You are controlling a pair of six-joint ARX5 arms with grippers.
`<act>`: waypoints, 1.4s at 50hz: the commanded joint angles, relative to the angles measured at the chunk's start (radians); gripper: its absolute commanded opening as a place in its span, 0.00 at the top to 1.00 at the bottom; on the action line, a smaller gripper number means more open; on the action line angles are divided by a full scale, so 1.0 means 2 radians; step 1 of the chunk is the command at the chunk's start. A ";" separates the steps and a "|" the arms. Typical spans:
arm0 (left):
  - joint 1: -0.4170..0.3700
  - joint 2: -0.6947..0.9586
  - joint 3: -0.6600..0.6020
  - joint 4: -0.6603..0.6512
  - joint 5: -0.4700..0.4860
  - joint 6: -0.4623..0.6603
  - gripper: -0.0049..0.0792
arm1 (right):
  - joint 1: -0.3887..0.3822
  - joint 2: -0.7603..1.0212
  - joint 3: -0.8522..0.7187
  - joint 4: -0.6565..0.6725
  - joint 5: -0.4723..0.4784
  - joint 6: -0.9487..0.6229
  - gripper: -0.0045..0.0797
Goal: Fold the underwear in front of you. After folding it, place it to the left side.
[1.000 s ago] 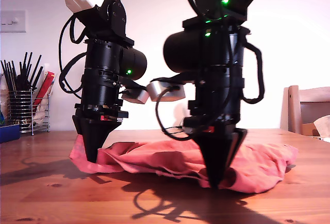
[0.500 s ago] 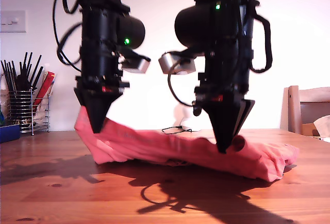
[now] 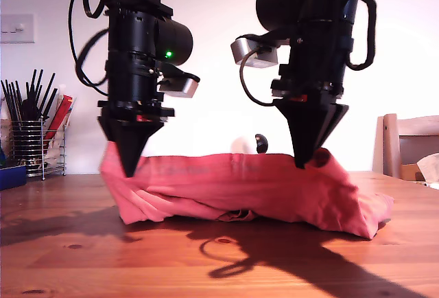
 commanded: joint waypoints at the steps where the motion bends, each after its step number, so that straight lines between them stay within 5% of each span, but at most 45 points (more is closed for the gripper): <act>1: 0.005 0.005 -0.001 0.024 -0.004 -0.003 0.97 | -0.007 0.001 -0.003 0.025 0.018 -0.003 0.96; 13: 0.006 0.005 -0.001 0.104 -0.021 -0.001 0.97 | -0.023 0.001 -0.003 0.126 0.071 -0.027 0.96; 35: 0.020 0.001 -0.001 0.296 -0.148 0.005 0.97 | -0.053 0.001 -0.003 0.351 0.171 -0.057 0.96; 51: 0.021 -0.039 -0.001 0.404 -0.188 0.043 0.97 | -0.053 0.001 -0.003 0.477 0.243 -0.048 0.96; 60: 0.023 -0.056 -0.001 0.396 -0.190 0.060 0.97 | -0.054 0.001 -0.003 0.452 0.241 -0.029 0.96; 70: 0.034 -0.055 -0.006 0.278 -0.112 0.012 0.97 | -0.057 0.001 -0.003 0.340 0.159 0.020 0.96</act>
